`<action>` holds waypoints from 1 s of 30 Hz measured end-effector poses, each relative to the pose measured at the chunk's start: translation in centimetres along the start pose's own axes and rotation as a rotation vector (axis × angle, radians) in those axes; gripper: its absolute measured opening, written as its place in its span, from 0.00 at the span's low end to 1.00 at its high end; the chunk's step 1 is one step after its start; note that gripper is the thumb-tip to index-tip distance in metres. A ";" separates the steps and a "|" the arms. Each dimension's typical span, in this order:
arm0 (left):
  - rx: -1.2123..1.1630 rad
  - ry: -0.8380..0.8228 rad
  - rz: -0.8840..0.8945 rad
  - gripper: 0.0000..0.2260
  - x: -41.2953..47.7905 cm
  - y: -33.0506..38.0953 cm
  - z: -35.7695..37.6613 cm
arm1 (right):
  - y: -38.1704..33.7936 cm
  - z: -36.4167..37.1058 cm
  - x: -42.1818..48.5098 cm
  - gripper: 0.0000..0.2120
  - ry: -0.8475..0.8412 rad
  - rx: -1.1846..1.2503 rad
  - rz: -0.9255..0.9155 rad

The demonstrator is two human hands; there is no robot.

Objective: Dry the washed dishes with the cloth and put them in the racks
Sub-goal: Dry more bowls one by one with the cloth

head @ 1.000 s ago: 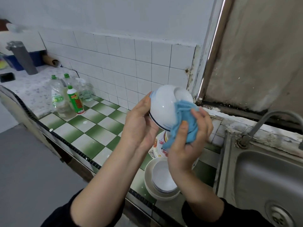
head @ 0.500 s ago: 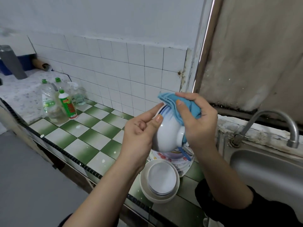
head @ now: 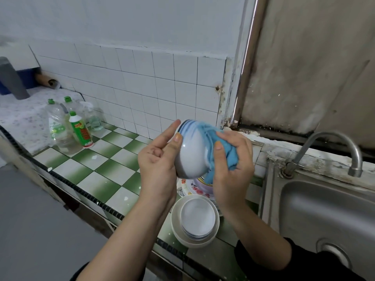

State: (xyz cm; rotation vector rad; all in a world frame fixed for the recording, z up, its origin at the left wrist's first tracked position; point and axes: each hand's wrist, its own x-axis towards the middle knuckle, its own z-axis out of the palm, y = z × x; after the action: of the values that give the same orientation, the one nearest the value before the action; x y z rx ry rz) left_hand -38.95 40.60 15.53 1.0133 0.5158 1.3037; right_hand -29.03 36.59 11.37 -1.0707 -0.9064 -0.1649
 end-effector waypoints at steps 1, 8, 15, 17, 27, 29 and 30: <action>-0.034 0.023 -0.013 0.11 0.1 0.1 0.1 | 0.2 -0.2 -0.4 0.06 -0.025 -0.009 -0.042; -0.049 -0.024 -0.048 0.11 1.1 1.0 0.0 | -0.4 -0.6 1.4 0.10 -0.114 0.041 0.166; -0.088 -0.032 -0.079 0.11 1.4 1.7 -0.8 | -0.7 -1.6 1.2 0.08 -0.140 0.117 0.272; -0.072 -0.074 -0.092 0.12 0.9 1.5 -1.0 | 0.1 -1.3 2.3 0.07 0.070 0.409 0.700; 0.261 -0.252 -0.046 0.16 0.0 0.6 -1.8 | 0.5 0.2 5.4 0.06 0.122 0.649 0.785; 0.321 -0.234 -0.258 0.25 0.0 0.5 -1.6 | -0.2 0.6 5.2 0.07 0.124 0.598 0.558; 0.305 -0.210 -0.361 0.32 0.0 0.3 -1.4 | -0.6 0.8 4.9 0.10 0.072 0.572 0.437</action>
State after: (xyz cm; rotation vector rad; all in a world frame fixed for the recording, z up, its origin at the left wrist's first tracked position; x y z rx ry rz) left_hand -40.29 41.05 15.09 1.2271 0.7126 0.8018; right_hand -26.62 38.42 15.41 -0.6949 -0.5813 0.3983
